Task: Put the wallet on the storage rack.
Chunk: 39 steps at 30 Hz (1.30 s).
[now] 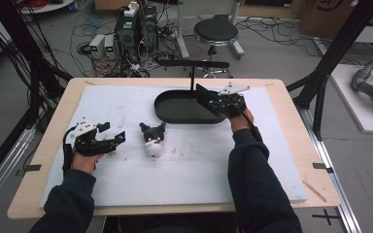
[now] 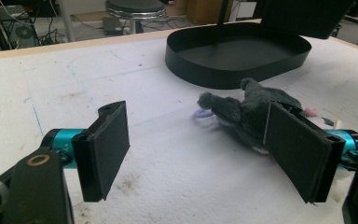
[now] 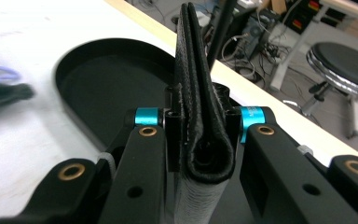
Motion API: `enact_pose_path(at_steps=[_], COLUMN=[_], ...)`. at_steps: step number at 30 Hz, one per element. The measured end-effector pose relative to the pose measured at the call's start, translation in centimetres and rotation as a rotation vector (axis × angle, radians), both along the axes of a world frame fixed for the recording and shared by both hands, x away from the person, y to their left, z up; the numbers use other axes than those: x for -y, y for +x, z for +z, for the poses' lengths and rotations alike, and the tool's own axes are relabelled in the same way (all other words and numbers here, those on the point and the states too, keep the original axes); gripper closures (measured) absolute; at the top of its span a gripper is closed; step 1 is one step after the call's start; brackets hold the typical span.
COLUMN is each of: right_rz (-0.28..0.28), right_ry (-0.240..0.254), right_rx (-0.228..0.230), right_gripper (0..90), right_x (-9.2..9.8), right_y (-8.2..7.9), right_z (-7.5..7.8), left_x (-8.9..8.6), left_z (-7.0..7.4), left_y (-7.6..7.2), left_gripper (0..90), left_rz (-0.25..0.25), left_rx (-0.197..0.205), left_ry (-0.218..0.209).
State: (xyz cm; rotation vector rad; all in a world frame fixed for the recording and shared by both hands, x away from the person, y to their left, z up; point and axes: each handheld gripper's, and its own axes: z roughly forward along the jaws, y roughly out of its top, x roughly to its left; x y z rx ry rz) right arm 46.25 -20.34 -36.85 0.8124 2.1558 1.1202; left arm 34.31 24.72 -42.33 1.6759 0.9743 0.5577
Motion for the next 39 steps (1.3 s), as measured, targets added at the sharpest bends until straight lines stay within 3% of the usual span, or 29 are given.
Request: enact_pose_path(at_steps=[9, 12, 16, 18, 20, 24, 25, 26, 28, 30, 33, 35, 39], right_rz=[-0.120, -0.171, -0.248, -0.267, -0.260, -0.216, -0.185, -0.185, -0.153, -0.140, -0.112, -0.088, -0.079], right_ry=[-0.046, -0.057, -0.092, -0.092, -0.074, -0.087, -0.100, -0.100, -0.117, -0.078, -0.032, 0.022, 0.102], right_rx=[-0.007, -0.007, 0.036, 0.021, 0.018, 0.026, 0.021, 0.021, 0.012, -0.027, -0.061, -0.083, -0.053], right_gripper=[78.4, 78.5, 78.5, 78.5, 78.5, 77.8, 71.9, 71.9, 59.5, 47.2, 42.8, 42.3, 47.5], right_x=[-1.1, -1.1, -1.2, -1.3, -1.6, -2.7, -3.4, -3.4, -4.0, -4.2, -3.9, -3.5, -2.5], right_y=[3.3, 3.9, 4.2, 4.4, 4.4, 4.2, 4.1, 4.1, 4.0, 3.9, 3.9, 3.9, 3.5], right_z=[-2.3, -3.1, -3.6, -4.1, -4.4, -4.8, -5.0, -5.0, -5.3, -5.5, -5.3, -5.0, -3.8], left_x=[-0.1, -0.2, -0.1, -0.1, -0.1, 0.0, 0.0, 0.0, 0.0, -0.1, -0.1, -0.1, 0.0], left_z=[0.1, 0.0, 0.0, 0.0, 0.0, 0.0, 0.0, 0.0, 0.0, 0.0, 0.0, 0.0, 0.0], left_y=[-0.1, -0.1, -0.1, -0.2, -0.1, -0.2, -0.2, -0.2, -0.2, -0.2, -0.2, -0.2, -0.2], left_gripper=[22.3, 22.3, 22.3, 22.3, 22.3, 22.3, 22.3, 22.3, 22.4, 22.4, 22.4, 22.4, 22.5], left_rz=[0.006, 0.011, 0.006, 0.007, 0.009, 0.008, 0.006, 0.004, 0.004, 0.007, 0.008, 0.007, 0.004], left_rx=[0.002, 0.002, 0.001, 0.000, 0.000, -0.001, 0.002, 0.003, 0.002, 0.002, 0.002, 0.001, 0.001], left_ry=[-0.006, -0.010, -0.004, -0.005, -0.005, -0.003, 0.000, -0.001, 0.000, -0.002, -0.005, -0.003, -0.001])
